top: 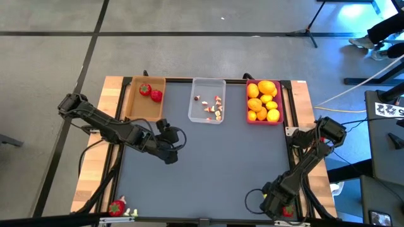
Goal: Sort produce into baskets
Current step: Put the tomato into the orange bin
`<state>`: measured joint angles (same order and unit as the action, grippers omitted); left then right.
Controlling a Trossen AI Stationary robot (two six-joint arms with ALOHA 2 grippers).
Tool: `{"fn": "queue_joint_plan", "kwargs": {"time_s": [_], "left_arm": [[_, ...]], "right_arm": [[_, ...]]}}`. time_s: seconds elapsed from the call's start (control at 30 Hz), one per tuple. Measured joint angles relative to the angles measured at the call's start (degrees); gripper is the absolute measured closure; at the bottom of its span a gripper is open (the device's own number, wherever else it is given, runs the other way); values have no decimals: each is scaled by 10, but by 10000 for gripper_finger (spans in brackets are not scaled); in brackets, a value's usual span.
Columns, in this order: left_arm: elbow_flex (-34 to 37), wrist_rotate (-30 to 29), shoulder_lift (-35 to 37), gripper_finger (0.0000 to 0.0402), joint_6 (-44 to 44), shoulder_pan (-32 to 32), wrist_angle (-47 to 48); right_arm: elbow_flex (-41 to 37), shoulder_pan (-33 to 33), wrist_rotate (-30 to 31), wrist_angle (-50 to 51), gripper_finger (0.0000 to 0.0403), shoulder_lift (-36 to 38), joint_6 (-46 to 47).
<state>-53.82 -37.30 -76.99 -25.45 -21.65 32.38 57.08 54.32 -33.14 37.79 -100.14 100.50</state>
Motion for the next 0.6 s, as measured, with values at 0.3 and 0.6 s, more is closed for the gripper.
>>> {"fn": "queue_joint_plan", "kwargs": {"time_s": [0.3,0.6], "left_arm": [[0,0,-4,86,40,0,-78],[0,0,-38,86,93,3,-148]], "right_arm": [[-1,-87,205,81,162,80,-137],[-1,-225,448,79,158,178,-370]]}}
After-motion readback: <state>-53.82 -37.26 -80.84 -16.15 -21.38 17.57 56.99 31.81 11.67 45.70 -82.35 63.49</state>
